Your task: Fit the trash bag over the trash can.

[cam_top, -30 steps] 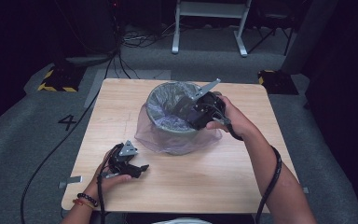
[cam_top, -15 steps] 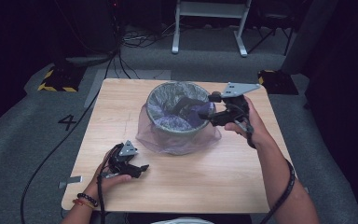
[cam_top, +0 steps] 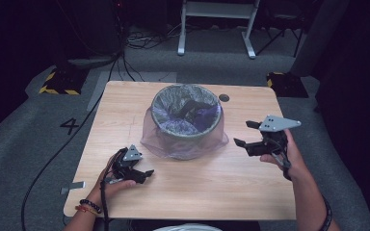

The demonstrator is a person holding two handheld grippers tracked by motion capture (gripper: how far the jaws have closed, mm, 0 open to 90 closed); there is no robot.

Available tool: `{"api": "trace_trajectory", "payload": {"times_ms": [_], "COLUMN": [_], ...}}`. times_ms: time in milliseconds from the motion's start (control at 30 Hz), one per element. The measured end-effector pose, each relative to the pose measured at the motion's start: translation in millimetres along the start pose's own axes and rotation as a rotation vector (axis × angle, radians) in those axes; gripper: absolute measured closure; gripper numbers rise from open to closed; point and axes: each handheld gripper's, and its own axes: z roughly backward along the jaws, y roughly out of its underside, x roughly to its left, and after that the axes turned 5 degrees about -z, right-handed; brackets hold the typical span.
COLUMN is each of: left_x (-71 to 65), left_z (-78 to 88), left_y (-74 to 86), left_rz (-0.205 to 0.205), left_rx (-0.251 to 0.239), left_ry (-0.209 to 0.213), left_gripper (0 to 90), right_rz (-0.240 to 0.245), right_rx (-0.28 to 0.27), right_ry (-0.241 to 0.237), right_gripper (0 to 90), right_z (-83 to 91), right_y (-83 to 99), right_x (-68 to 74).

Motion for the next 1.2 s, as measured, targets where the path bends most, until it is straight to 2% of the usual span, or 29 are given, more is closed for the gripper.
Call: {"api": "trace_trajectory", "payload": {"times_ms": [267, 367, 433, 567, 700, 867, 1200], "left_x": [-0.2, -0.3, -0.3, -0.2, -0.2, -0.3, 0.0], "left_z": [0.1, 0.2, 0.1, 0.1, 0.1, 0.1, 0.0], "left_y": [0.1, 0.0, 0.1, 0.1, 0.1, 0.1, 0.0], "left_rz": [0.0, -0.001, 0.0, 0.0, 0.0, 0.0, 0.0], "left_rx": [-0.001, 0.0, -0.001, -0.001, -0.001, -0.001, 0.0], "left_ry": [0.0, -0.001, -0.001, -0.001, 0.0, 0.0, 0.001], "left_gripper": [15.9, 15.9, 15.9, 15.9, 15.9, 15.9, 15.7], "right_rz": [-0.007, -0.01, 0.011, 0.0, -0.048, -0.142, -0.149], "right_rx": [0.105, 0.174, 0.217, 0.259, 0.256, 0.194, 0.191], "right_ry": [0.027, 0.046, 0.056, 0.032, -0.002, -0.046, -0.039], "right_gripper": [21.6, 21.2, 20.5, 19.8, 19.1, 18.5, 16.8], "right_z": [-11.0, -18.6, -22.6, -27.6, -26.5, -20.0, -16.7], "right_y": [55.3, 80.1, 93.4, 117.8, 137.3, 153.8, 156.6], "right_x": [-3.1, -3.4, -3.8, -6.8, -7.5, -10.7, -10.1]}}
